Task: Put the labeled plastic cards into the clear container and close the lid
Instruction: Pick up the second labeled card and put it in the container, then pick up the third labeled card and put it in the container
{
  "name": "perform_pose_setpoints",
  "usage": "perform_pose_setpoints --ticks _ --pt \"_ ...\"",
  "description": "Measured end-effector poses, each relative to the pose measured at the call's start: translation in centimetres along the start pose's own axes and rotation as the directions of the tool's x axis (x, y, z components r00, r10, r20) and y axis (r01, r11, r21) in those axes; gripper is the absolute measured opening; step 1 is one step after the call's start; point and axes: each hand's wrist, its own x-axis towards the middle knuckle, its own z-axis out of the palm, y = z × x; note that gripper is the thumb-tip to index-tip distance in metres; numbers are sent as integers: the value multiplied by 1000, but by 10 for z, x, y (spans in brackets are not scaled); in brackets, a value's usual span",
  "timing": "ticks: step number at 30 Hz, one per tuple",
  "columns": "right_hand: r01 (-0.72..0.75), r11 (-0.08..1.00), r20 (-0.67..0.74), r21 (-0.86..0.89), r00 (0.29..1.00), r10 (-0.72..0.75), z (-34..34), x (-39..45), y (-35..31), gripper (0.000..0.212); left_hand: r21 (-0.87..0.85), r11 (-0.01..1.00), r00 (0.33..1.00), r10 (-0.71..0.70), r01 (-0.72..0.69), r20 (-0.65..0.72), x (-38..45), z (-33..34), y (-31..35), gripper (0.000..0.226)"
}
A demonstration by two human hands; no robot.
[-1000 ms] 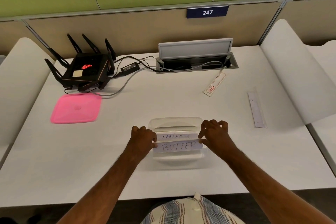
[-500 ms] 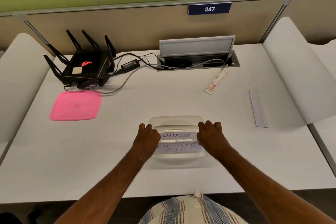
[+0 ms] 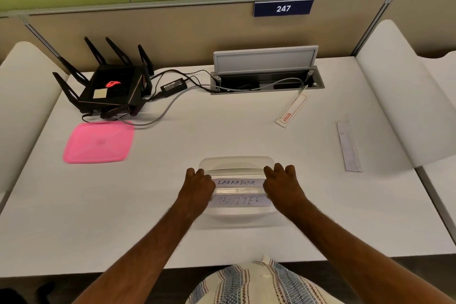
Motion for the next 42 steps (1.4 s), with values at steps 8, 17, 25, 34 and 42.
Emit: perform_pose_setpoints --ticks 8,17,25,34,42 --pt "22 999 -58 42 998 -19 1 2 1 16 28 999 999 27 -28 28 -1 -4 0 23" --pt "18 917 -280 398 954 103 13 3 21 25 -74 997 995 23 -30 -94 4 -29 8 30" --pt "-13 739 -314 674 900 302 18 29 54 19 -353 935 937 -98 -28 -335 43 -68 19 38" --pt "-120 700 -240 704 888 393 18 75 97 21 -486 874 948 -138 -19 -285 116 -82 29 39" --pt "-231 568 -59 790 893 446 21 126 130 30 -573 818 976 -93 -37 -195 186 -97 43 44"
